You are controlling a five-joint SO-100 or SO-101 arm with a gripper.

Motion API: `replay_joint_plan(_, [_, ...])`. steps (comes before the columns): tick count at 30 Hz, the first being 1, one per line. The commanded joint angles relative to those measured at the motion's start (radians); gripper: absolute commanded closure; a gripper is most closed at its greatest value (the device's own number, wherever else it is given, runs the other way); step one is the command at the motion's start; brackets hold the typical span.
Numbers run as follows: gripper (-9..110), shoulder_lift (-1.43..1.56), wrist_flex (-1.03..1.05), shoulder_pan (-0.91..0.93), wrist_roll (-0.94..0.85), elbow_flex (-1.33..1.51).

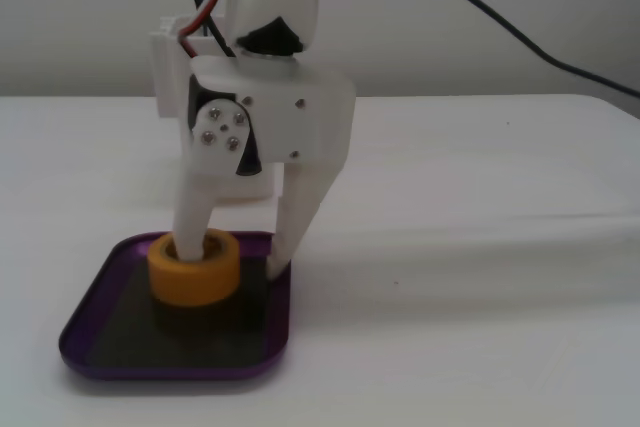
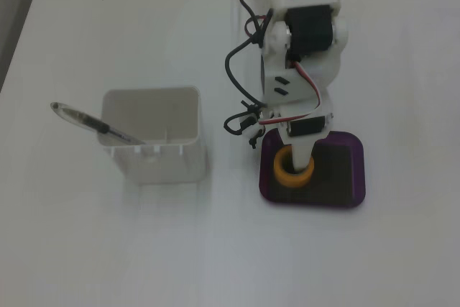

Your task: Remove the yellow tape from the box.

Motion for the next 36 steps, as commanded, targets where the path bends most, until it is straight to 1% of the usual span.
replay_joint_plan(1, [88, 0.008, -0.002, -0.003, -0.009, -0.043])
replay_joint_plan(6, [102, 0.005, -0.02, -0.003, -0.008, -0.043])
replay_joint_plan(13, [102, 0.034, 0.0, -0.008, -0.005, -0.066])
replay_joint_plan(21, [102, 0.225, 0.276, -0.02, -0.006, -0.284])
replay_joint_plan(24, [102, 0.314, 0.337, -0.018, 0.002, -0.308])
replay_joint_plan(28, [102, 0.385, 0.379, -0.006, 0.006, -0.224])
replay_joint_plan(32, [102, 0.449, 0.368, 0.008, 0.006, -0.026])
replay_joint_plan(36, [102, 0.554, 0.267, 0.021, 0.025, 0.198])
